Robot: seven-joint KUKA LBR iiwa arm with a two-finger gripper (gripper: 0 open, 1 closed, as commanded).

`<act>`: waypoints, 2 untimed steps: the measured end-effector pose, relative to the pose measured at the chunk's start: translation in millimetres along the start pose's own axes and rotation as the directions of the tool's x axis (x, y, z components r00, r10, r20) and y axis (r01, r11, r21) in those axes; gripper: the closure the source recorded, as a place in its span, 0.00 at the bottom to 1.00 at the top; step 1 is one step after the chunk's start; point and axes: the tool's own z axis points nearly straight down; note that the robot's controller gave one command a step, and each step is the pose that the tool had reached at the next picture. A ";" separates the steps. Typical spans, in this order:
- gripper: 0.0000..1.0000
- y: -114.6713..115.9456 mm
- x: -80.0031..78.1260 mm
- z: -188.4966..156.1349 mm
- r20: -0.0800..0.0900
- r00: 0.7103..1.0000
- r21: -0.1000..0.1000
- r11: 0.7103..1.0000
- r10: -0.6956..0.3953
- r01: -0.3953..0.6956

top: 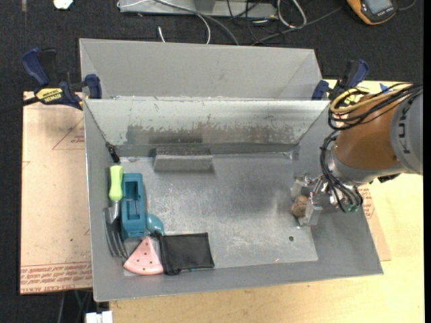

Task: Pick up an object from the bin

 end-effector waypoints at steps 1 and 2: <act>1.00 0.0 0.0 0.0 0.000 1.000 0.000 1.000 0.000 0.000; 1.00 0.5 -0.3 -6.4 0.001 1.000 0.000 1.000 -0.001 0.001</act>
Offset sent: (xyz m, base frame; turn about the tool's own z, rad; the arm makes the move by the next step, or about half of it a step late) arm 0.0000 0.0000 0.0106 -0.0001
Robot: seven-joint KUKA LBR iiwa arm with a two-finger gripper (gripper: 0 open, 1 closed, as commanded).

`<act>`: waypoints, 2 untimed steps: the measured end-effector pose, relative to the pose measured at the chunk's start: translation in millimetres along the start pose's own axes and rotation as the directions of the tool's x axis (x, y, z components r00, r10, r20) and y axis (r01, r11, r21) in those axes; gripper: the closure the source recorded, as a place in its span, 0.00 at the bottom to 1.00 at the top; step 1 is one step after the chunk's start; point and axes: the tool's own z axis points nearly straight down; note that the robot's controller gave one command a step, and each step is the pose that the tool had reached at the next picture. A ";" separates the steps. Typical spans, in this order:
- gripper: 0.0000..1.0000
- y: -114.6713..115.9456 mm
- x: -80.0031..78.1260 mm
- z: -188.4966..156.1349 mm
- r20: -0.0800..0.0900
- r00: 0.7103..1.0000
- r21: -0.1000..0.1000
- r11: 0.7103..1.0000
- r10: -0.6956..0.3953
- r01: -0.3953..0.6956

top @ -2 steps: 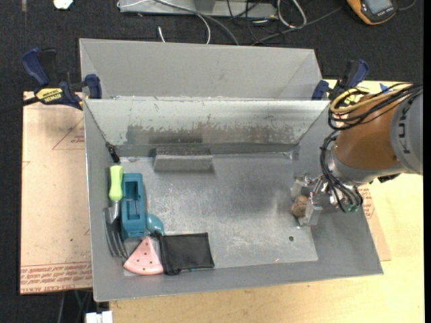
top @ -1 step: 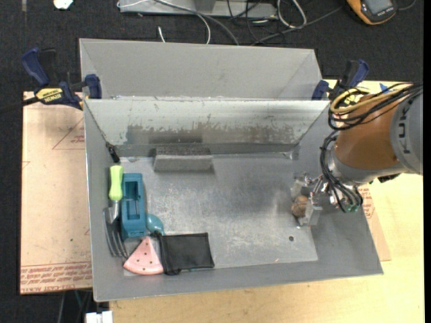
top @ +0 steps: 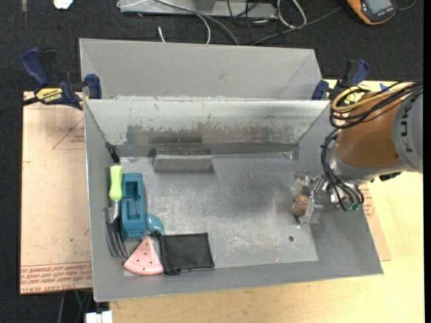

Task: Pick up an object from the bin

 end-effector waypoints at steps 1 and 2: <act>1.00 0.7 0.7 -52.8 -0.005 1.000 -0.002 1.000 0.000 0.000; 1.00 1.1 0.4 -81.9 -0.006 1.000 -0.002 1.000 0.000 0.000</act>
Offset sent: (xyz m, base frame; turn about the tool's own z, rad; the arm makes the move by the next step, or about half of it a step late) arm -0.0030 0.0011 0.0872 -0.0001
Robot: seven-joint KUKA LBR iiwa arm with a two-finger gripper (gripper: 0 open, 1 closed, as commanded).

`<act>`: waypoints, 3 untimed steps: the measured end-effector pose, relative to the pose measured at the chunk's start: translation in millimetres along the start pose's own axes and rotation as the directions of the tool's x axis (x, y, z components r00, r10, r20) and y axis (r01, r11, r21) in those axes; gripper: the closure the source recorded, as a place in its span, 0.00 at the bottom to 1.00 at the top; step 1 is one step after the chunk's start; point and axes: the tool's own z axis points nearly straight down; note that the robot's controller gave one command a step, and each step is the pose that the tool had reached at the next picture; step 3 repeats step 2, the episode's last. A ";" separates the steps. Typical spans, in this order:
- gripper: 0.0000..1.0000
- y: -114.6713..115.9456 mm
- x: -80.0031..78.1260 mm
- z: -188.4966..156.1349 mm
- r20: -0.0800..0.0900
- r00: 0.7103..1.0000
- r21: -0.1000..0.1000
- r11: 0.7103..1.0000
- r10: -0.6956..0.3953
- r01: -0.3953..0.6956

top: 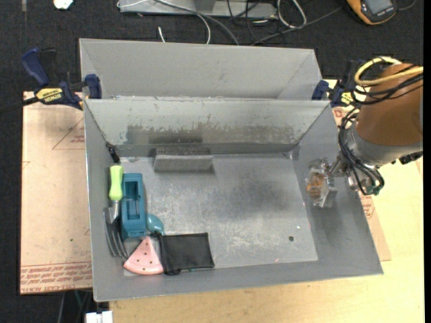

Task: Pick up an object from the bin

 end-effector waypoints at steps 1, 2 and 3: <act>1.00 0.3 -0.9 -20.6 0.002 1.000 0.000 1.000 -0.001 0.001; 1.00 0.6 -0.9 -56.2 0.001 1.000 0.000 1.000 -0.001 0.001; 1.00 0.6 -0.9 -56.2 0.001 1.000 0.000 1.000 -0.001 0.001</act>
Offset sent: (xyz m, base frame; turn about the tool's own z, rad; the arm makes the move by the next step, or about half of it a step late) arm 0.0010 -0.0001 0.0783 -0.0004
